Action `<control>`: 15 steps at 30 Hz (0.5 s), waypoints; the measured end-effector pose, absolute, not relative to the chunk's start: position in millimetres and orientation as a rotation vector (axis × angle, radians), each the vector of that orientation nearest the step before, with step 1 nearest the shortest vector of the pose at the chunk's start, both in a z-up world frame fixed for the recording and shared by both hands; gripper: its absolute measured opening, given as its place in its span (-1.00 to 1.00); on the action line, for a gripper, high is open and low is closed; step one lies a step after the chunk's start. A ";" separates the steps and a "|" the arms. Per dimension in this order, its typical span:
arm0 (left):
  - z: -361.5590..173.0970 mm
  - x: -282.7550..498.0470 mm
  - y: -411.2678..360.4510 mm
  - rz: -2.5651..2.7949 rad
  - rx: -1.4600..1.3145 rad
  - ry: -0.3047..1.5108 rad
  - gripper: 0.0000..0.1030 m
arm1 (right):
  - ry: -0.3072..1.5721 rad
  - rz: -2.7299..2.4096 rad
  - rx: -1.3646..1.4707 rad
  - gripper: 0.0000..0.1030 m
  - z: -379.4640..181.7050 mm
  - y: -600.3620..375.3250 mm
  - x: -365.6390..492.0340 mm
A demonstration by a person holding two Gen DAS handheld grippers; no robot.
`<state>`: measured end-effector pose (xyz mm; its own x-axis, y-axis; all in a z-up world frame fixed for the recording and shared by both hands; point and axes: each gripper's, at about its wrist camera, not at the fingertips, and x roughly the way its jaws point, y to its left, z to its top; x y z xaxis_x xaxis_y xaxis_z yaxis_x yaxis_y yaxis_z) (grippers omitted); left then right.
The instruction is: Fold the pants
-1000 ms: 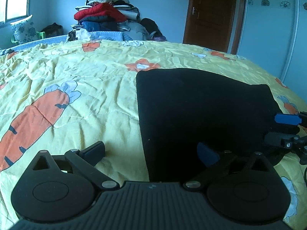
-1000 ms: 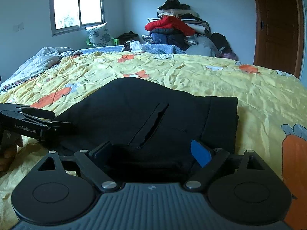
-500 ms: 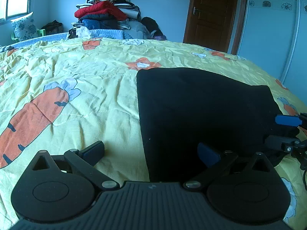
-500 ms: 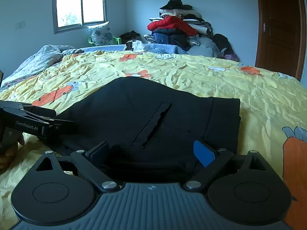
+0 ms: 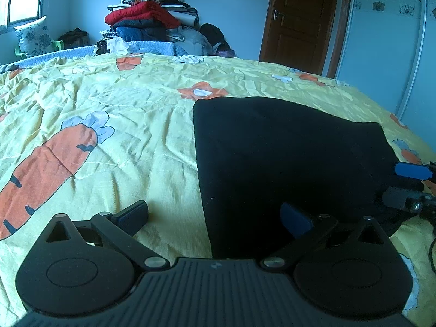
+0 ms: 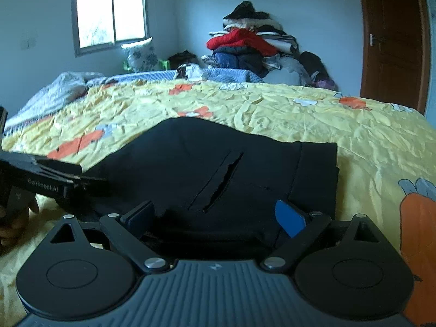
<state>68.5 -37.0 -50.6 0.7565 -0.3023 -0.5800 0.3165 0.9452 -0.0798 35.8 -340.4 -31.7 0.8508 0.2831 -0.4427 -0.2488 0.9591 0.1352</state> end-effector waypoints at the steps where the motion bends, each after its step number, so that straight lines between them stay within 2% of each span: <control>1: -49.9 68.3 -35.6 -0.345 0.017 0.630 1.00 | 0.475 0.257 0.086 0.87 -30.0 -343.0 34.4; 6: -43.8 72.6 -27.2 -0.392 -0.040 0.659 0.97 | 0.470 0.162 0.182 0.87 -23.7 -369.0 34.5; 15: -37.3 107.5 -9.7 -0.578 -0.259 0.788 0.98 | 0.562 0.230 0.584 0.94 -48.3 -443.9 63.4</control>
